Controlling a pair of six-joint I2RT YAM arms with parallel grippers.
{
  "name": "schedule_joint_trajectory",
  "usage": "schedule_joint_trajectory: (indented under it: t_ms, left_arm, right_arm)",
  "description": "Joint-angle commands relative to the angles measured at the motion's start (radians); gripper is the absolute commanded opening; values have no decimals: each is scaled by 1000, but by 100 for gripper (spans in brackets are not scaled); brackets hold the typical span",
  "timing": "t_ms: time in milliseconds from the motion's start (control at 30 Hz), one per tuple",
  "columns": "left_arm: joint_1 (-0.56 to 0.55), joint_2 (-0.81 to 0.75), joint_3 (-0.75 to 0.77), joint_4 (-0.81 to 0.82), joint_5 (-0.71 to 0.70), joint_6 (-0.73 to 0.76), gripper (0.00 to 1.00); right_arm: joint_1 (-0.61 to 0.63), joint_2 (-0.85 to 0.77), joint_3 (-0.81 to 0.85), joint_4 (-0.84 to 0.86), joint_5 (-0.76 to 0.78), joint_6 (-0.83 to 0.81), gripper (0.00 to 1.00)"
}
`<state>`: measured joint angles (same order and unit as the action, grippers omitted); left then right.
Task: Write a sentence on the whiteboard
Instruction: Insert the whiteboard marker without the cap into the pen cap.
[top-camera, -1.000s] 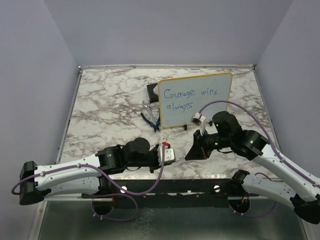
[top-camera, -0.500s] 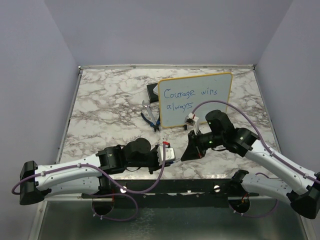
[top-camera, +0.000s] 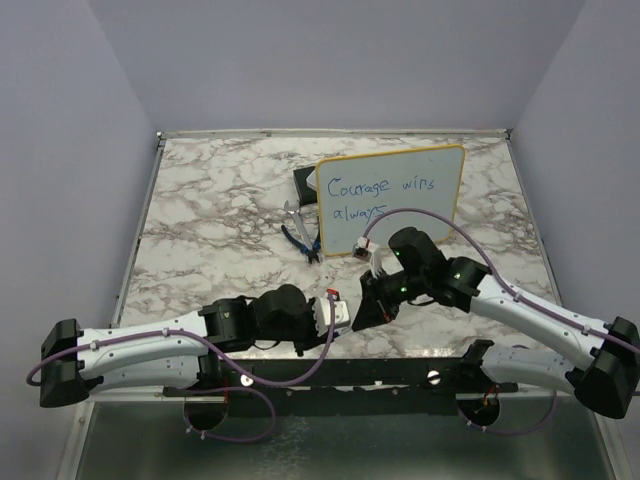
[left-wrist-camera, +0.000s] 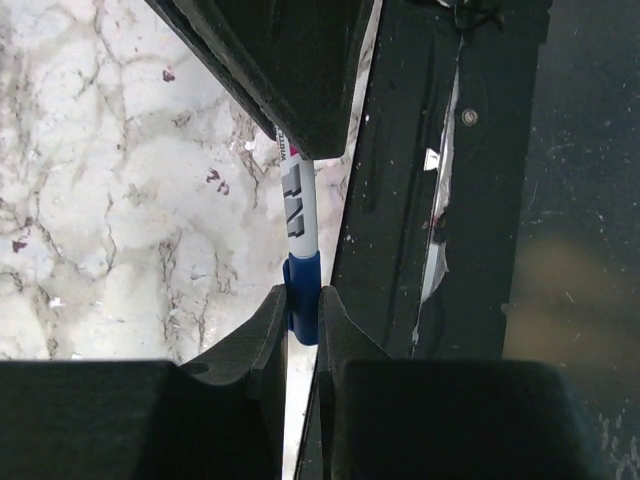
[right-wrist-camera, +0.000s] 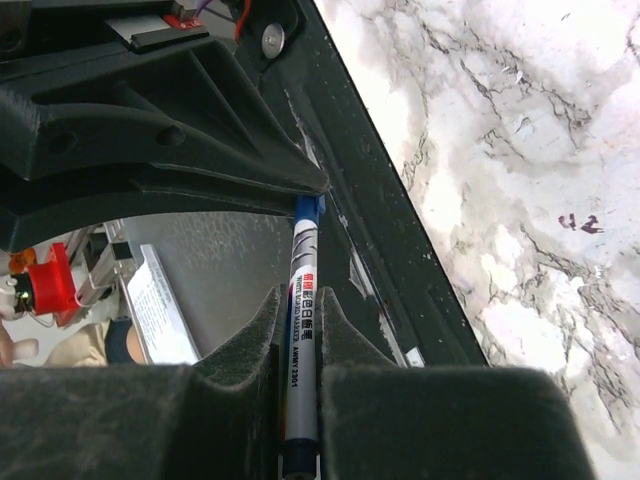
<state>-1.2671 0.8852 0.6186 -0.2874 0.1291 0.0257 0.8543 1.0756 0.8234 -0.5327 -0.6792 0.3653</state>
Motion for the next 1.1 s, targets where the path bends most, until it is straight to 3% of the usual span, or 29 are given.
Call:
schedule_joint_trajectory:
  t_ms: [0,233,433,767,1067]
  left_arm:
    - [-1,-40,25,355,-66,-1,0]
    - [-2,-22,8,377,-60,-12,0]
    - [-2,38,-18,443,-66,-73,0]
    - [-16,95,-117,629,-120,-121,0]
    - [-19,91,-113,607,-156,-114,0]
  right_arm:
    - [64,43,-69,169,-88,82,1]
    - [93,70,-90,241,-64,136,1]
    - [103,92,-37,121,-10,91,1]
    - [110,115,-33,58,12,61,1]
    - [112,94,-36,29,89,73,1]
